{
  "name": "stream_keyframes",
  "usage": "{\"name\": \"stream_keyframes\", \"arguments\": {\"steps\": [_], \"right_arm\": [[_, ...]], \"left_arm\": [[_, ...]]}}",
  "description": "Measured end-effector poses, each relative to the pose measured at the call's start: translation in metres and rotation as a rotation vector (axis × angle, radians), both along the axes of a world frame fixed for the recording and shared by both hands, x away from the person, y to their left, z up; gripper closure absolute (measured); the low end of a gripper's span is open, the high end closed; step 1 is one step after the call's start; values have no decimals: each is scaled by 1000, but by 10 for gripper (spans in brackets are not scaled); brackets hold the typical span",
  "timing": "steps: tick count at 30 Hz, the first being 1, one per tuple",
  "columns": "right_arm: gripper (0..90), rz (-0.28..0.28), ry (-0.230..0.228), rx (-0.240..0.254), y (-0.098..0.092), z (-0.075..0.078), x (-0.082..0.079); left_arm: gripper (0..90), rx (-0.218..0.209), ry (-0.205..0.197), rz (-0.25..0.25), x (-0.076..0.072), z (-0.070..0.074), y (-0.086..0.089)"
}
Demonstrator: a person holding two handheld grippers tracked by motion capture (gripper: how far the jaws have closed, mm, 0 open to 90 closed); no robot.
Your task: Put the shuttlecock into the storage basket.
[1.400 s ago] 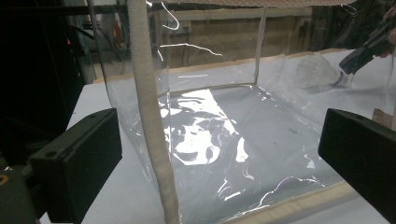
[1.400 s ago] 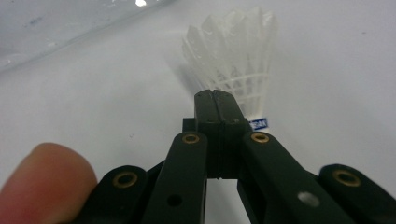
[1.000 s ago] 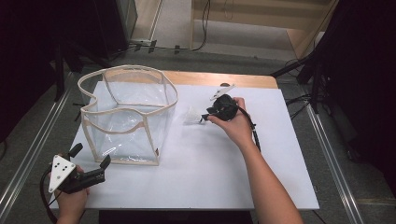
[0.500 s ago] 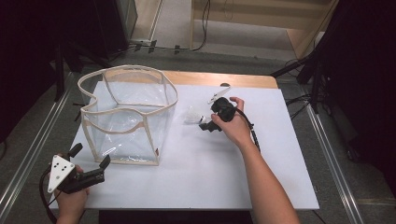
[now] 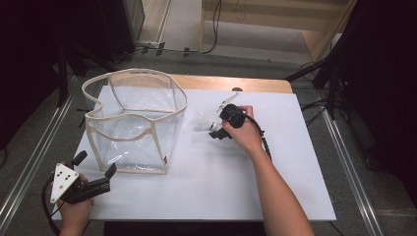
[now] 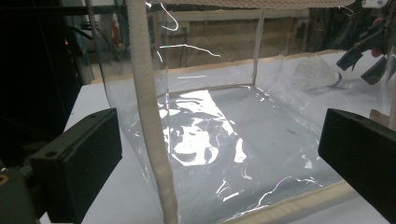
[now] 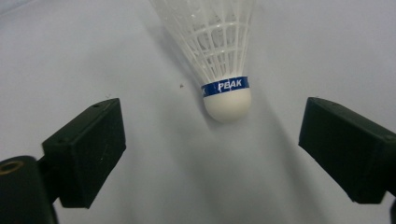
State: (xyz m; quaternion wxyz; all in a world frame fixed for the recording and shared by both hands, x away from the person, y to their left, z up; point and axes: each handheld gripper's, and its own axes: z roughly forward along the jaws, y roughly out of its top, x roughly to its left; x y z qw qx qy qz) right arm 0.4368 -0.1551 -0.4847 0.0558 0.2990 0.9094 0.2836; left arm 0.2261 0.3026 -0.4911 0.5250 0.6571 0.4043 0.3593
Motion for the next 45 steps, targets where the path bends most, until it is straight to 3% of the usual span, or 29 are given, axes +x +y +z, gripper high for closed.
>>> {"name": "stream_keyframes", "arguments": {"steps": [6,7,14,28,32,39,45], "right_arm": [[204,-5,-11,-4,1,-2,1],[285,-5,-13,1,1,-2,1],[423,-1,-8,-3,4,-4,2],[534,-30,-33,-44,9,-6,3],[602,-30,-29,-57,11,-9,4],[631,-53,-15,-4,8,-5,3],[631,-66,-22,13,4,2,0]], "left_arm": [[3,0,0,-1,0,0,0],[3,0,0,-1,0,0,0],[3,1,0,-2,0,0,0],[3,2,0,-2,0,0,0],[3,2,0,-2,0,0,0],[3,2,0,-3,0,0,0],[3,2,-1,-3,0,0,0]]}}
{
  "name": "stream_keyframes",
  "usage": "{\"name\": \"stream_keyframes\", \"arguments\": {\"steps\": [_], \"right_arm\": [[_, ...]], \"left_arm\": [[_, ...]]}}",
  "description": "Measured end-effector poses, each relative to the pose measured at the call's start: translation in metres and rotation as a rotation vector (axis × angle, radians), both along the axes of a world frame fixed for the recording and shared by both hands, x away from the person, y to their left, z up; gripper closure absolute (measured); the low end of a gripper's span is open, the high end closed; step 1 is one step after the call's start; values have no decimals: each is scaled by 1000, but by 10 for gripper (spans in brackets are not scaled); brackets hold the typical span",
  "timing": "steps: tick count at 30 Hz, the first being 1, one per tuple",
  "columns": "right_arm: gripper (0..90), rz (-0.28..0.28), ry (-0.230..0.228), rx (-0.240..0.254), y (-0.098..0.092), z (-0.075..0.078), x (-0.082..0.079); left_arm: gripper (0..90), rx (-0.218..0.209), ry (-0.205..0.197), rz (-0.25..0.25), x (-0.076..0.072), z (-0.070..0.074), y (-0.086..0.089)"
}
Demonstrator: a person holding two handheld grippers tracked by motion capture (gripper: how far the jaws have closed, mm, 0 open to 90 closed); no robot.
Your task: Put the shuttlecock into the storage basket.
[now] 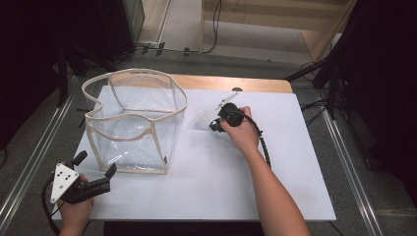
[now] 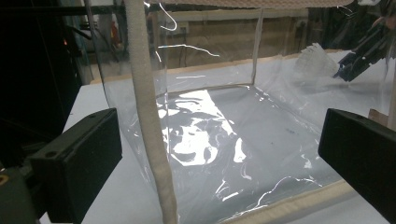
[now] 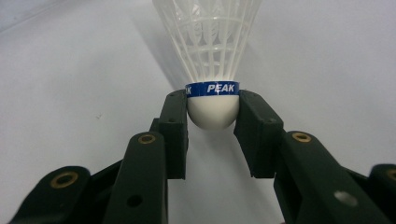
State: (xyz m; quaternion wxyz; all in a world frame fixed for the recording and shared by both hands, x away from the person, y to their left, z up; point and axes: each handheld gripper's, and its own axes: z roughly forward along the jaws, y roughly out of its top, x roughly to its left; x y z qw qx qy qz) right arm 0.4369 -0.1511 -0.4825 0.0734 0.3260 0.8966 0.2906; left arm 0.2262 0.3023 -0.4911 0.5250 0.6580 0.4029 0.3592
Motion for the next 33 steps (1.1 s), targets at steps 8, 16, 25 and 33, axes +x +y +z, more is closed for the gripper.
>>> {"name": "stream_keyframes", "arguments": {"steps": [8,16,25,33], "right_arm": [[632,-35,-13,76,-2,15,-5],[632,-40,-43,98,-3,28,-9],[632,-54,-59,131,-4,37,-12],[632,-57,-69,145,-5,41,-14]], "left_arm": [[3,2,0,1,0,0,0],[3,1,0,0,0,0,0],[3,1,0,-1,0,0,0],[3,2,0,-1,0,0,0]]}}
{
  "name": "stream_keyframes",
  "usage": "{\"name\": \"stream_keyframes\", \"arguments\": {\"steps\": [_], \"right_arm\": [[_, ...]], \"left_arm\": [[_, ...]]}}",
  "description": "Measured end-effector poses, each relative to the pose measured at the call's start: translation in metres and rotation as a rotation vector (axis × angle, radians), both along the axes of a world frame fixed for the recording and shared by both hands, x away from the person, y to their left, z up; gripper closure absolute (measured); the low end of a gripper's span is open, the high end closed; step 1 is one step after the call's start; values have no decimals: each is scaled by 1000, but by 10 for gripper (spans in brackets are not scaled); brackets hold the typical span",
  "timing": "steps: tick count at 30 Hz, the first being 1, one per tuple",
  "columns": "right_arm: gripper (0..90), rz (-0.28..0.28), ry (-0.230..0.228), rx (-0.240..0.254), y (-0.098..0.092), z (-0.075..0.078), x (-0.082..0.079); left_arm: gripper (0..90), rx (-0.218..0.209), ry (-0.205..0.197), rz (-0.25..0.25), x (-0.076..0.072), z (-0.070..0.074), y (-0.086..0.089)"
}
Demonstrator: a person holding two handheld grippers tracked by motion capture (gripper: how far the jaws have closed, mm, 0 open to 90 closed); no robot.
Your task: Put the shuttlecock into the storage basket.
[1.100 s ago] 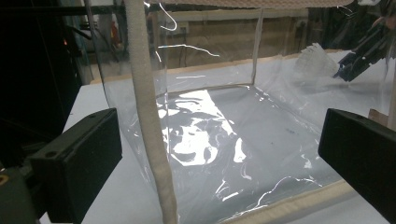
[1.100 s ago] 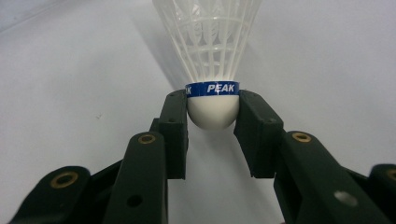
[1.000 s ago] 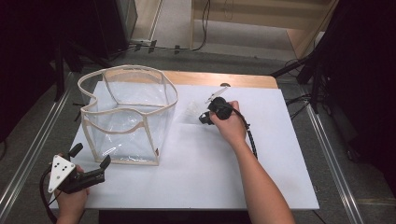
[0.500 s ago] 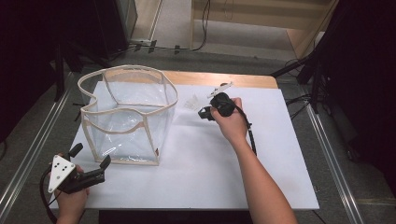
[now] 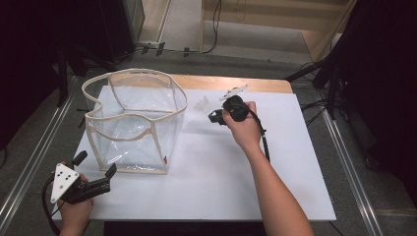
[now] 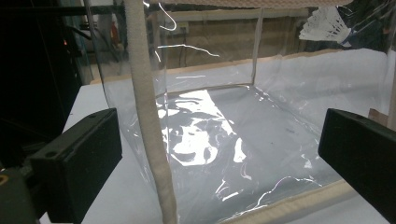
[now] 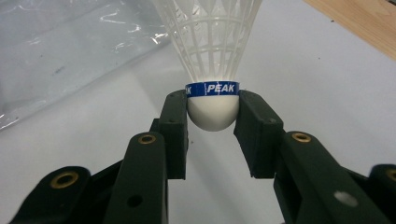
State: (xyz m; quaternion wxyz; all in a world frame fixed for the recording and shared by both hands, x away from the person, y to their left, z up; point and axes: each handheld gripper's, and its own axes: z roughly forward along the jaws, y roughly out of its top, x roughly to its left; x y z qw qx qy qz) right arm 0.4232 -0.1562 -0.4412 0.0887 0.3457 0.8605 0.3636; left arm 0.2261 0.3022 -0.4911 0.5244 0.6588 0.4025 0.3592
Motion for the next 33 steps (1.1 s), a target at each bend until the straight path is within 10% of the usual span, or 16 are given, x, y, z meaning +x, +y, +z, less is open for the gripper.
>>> {"name": "stream_keyframes", "arguments": {"steps": [33], "right_arm": [[632,-28,-91,107,-6,31,-16]], "left_arm": [[3,1,-1,1,0,0,0]]}}
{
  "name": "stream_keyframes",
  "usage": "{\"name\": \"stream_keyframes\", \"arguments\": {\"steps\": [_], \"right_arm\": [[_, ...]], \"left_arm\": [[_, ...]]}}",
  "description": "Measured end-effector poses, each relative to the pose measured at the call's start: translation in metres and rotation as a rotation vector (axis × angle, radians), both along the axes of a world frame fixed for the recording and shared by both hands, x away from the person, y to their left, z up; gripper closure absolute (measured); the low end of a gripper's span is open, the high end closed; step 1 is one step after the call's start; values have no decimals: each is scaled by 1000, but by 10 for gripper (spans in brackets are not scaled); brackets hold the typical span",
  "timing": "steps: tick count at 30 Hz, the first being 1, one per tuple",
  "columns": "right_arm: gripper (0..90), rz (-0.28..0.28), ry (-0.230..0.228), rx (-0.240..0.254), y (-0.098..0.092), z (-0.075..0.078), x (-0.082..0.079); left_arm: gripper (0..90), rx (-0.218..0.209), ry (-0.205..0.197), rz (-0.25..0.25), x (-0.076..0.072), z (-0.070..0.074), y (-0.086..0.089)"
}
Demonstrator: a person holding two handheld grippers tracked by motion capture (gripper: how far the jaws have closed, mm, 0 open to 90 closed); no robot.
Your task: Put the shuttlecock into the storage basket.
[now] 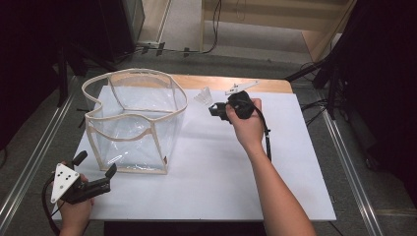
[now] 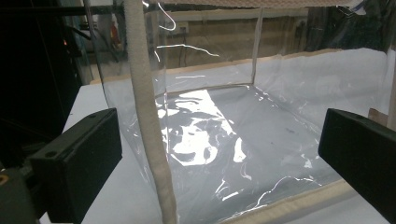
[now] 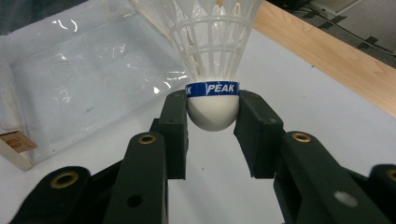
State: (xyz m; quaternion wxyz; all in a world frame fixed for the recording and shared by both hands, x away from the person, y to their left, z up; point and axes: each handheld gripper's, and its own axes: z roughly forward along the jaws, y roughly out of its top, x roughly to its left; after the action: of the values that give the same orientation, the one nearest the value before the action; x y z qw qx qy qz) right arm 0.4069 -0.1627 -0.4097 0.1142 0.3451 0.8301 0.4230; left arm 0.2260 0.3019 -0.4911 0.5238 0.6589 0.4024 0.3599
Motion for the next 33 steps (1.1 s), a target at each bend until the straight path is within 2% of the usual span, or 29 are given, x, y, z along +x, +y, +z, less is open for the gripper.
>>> {"name": "stream_keyframes", "arguments": {"steps": [33], "right_arm": [[632,-12,-71,93,4,29,-13]], "left_arm": [[3,1,0,-1,0,0,0]]}}
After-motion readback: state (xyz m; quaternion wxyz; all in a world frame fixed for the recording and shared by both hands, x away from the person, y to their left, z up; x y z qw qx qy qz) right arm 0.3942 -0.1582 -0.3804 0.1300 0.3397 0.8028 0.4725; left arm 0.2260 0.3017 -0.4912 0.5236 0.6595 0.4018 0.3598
